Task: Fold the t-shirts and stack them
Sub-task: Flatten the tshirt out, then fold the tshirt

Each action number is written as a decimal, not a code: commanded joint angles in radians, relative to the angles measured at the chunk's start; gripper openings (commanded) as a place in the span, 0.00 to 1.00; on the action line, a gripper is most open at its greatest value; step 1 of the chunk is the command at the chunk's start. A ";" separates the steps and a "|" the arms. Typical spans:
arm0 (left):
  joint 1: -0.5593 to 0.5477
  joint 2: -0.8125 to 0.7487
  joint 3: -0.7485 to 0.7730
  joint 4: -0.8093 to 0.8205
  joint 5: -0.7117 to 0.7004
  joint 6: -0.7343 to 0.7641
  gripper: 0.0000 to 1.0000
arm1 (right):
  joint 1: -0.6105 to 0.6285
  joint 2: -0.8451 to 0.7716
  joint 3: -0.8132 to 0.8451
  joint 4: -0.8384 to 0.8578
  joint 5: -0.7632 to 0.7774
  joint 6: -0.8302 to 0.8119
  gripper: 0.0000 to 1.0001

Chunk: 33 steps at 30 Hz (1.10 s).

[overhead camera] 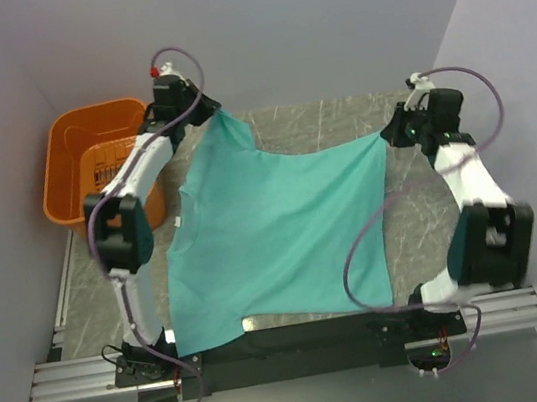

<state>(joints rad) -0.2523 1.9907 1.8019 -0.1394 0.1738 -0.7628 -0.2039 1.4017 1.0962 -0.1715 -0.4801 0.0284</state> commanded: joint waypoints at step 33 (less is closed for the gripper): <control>0.059 0.323 0.222 0.132 0.012 0.052 0.01 | -0.032 0.577 0.375 0.106 -0.262 0.116 0.00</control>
<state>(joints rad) -0.1947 2.4340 2.0327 -0.0818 0.1265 -0.7639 -0.2291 2.0651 1.4826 -0.1192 -0.6533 0.1516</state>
